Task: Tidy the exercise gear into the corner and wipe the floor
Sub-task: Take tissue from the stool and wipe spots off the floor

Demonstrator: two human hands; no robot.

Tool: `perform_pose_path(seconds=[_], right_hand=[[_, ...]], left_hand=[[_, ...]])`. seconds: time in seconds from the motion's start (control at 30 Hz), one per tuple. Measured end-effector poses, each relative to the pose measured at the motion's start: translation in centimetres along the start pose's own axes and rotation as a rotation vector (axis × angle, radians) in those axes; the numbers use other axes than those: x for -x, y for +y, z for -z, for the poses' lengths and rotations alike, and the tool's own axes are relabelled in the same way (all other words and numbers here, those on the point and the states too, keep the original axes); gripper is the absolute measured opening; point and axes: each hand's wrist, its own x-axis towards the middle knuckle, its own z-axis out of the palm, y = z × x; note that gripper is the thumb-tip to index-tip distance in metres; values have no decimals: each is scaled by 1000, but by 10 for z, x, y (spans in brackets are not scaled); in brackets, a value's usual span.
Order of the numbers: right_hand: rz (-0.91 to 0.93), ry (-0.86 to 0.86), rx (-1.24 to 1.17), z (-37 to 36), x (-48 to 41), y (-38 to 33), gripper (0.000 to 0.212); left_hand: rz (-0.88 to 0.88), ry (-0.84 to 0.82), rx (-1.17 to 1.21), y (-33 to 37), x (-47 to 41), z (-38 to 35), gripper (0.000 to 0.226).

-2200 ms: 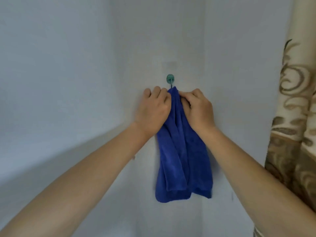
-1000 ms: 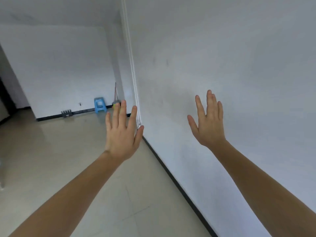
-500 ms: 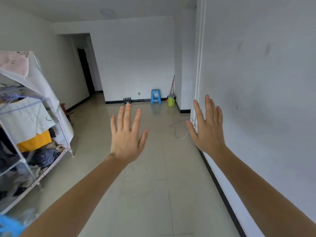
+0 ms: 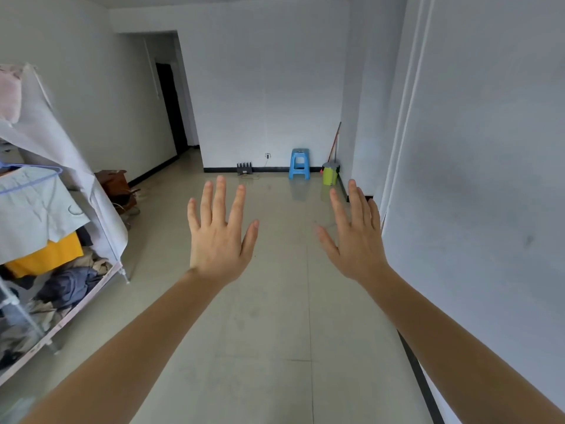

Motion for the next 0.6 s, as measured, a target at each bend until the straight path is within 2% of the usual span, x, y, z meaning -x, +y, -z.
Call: perform_pose_path(seconds=[0.2, 0.33, 0.6], right_hand=[[36, -71, 37, -147, -116, 36, 71], [-16, -107, 51, -225, -208, 69, 71], [-123, -49, 63, -357, -366, 159, 72]], left_hand=[[35, -48, 30, -59, -86, -160, 63], [11, -104, 44, -101, -179, -255, 62], [-66, -71, 97, -135, -357, -426, 59]])
